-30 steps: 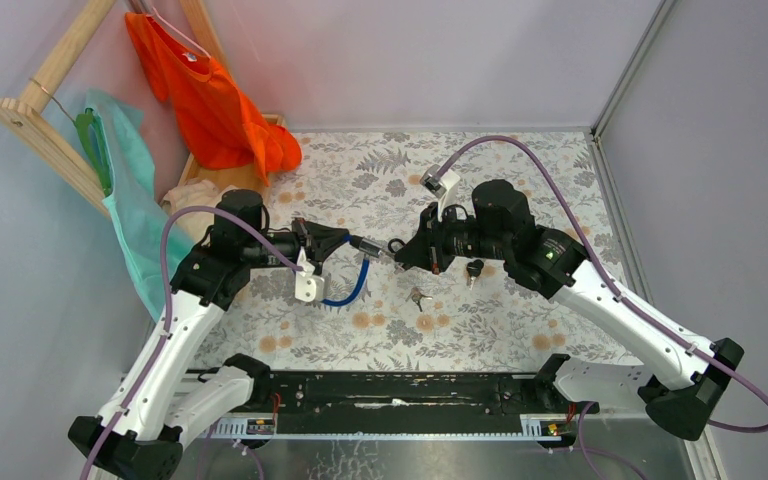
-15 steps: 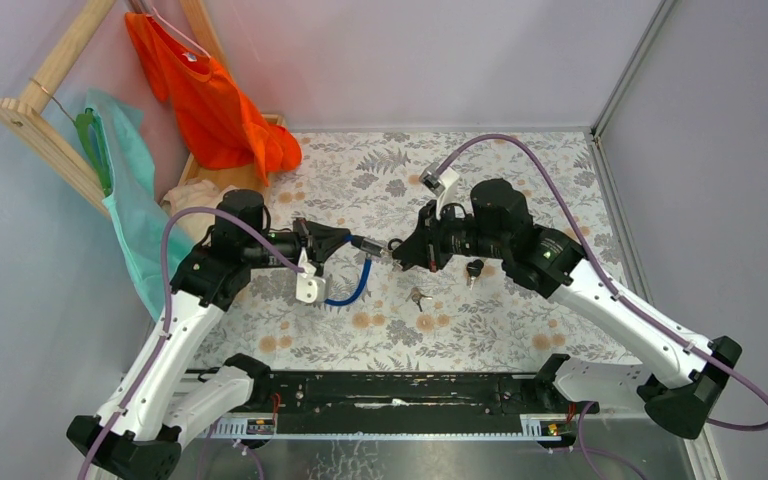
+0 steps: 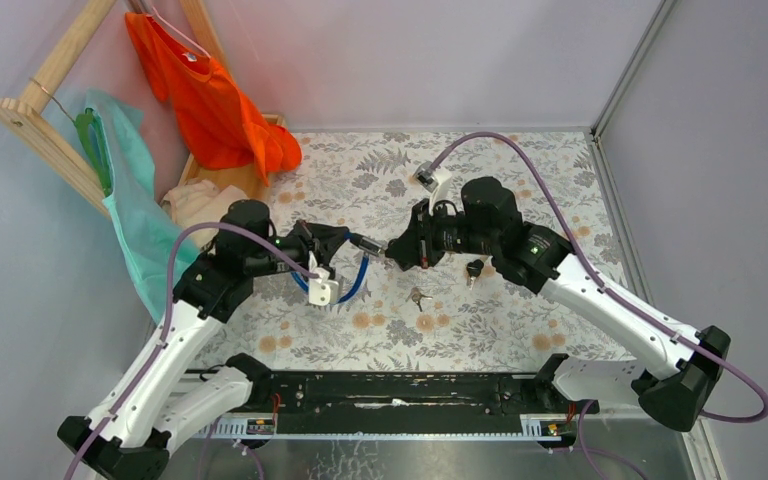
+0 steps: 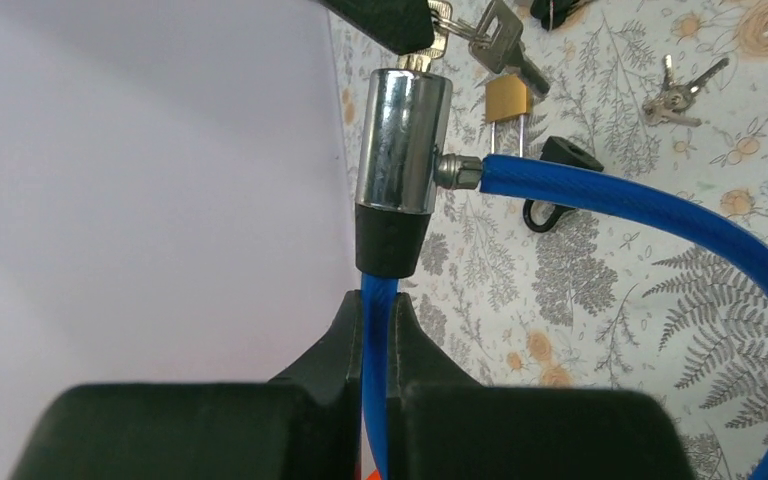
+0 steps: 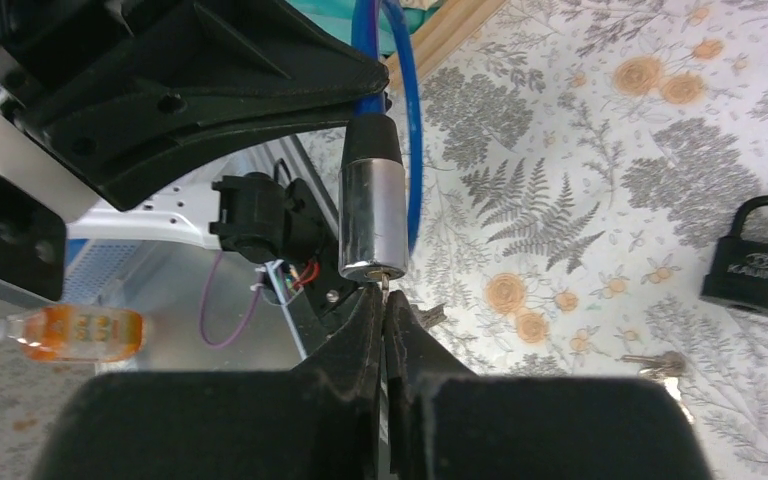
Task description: Unlock with the key
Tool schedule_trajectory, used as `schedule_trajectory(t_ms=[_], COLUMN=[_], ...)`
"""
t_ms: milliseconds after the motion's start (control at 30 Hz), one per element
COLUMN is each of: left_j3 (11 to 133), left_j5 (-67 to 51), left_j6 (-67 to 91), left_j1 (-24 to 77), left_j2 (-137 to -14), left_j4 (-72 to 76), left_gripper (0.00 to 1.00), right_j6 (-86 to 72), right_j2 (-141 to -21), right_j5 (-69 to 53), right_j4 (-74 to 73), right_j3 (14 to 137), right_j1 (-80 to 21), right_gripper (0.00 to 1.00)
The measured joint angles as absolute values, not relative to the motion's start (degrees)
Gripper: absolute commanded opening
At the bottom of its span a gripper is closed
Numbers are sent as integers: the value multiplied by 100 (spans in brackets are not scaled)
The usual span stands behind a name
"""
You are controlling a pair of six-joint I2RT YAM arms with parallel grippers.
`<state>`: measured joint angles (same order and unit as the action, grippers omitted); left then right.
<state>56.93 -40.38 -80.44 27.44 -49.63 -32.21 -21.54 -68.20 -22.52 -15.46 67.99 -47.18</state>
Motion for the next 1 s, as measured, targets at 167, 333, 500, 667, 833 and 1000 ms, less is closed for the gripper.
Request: schedule_trajectory(t_ms=[167,333,500,667,833,1000], left_j3=[5179,4626,4355,4145,4121,4003], left_j5=[-3745,-3601,-3420,-3247,-3192,-3142], left_j6=[-8466,-8976,-9271,-9404,-9424,-9515], left_j1=[2917,3059,3122,3212,3267,3350], left_j2=[-4584,-4338,-4180,-4069,-4082,-4093], left_j4=[-2847,-2171,-1472,-821,-574,-51], left_gripper=[0,0,0,0,0,0], right_j6=[-2965,-4309,-4960,-5579,-6281,-7220], right_j2=[-6783,-6838,-6882,-6882,-6882,-6884], right_j5=[-2836,-4025,-4403,-4652,-4827,-5037], right_j4=[-978,93,587,1225,1868,2821], right_j3=[6381,5717,5642,5468,5186,4858], right_j1=[-4423,-3743,-3621,-3518,-3446,-3339], right_gripper=[0,0,0,0,0,0])
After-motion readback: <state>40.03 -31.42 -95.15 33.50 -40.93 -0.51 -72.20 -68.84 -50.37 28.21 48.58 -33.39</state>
